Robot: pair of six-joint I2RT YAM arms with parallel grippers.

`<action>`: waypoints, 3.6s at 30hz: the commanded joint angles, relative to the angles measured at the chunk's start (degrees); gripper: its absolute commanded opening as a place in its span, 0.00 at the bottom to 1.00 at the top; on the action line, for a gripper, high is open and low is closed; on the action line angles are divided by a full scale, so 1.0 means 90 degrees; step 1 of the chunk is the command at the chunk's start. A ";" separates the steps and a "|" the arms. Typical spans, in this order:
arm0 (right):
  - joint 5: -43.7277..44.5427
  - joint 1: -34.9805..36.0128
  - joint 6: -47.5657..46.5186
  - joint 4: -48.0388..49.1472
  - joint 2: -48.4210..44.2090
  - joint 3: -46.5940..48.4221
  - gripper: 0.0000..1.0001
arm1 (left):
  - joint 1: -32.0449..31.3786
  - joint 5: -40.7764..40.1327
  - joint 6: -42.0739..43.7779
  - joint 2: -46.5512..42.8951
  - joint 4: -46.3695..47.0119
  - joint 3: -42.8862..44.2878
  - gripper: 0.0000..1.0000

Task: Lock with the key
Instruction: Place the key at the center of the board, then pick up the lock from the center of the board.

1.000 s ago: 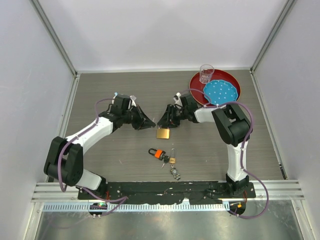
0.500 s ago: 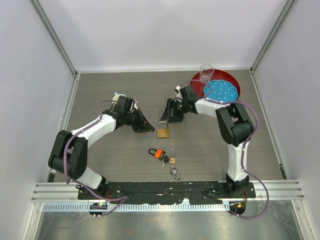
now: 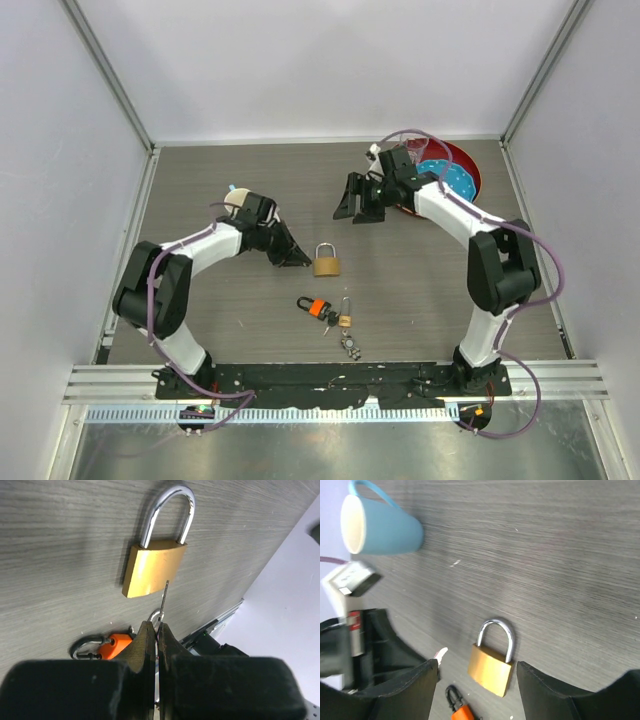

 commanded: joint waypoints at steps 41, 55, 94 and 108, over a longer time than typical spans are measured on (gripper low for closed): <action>-0.0577 -0.0088 -0.0440 -0.0636 -0.1721 -0.0579 0.71 | -0.0125 -0.0145 0.0436 -0.0038 -0.0754 0.1023 0.59; -0.0557 -0.0078 -0.0675 -0.0929 -0.2072 -0.0891 0.71 | -0.0945 -0.0243 0.0944 -0.0127 -0.1848 0.0486 0.60; -0.0479 -0.0342 -0.0763 -0.1124 -0.2307 -0.1106 0.70 | -0.1716 -0.0458 0.1842 0.1280 -0.2024 0.1990 0.60; -0.0528 -0.0361 -0.0782 -0.1173 -0.2404 -0.1048 0.71 | -0.1785 -0.1735 0.1365 0.0450 -0.3800 0.2458 0.61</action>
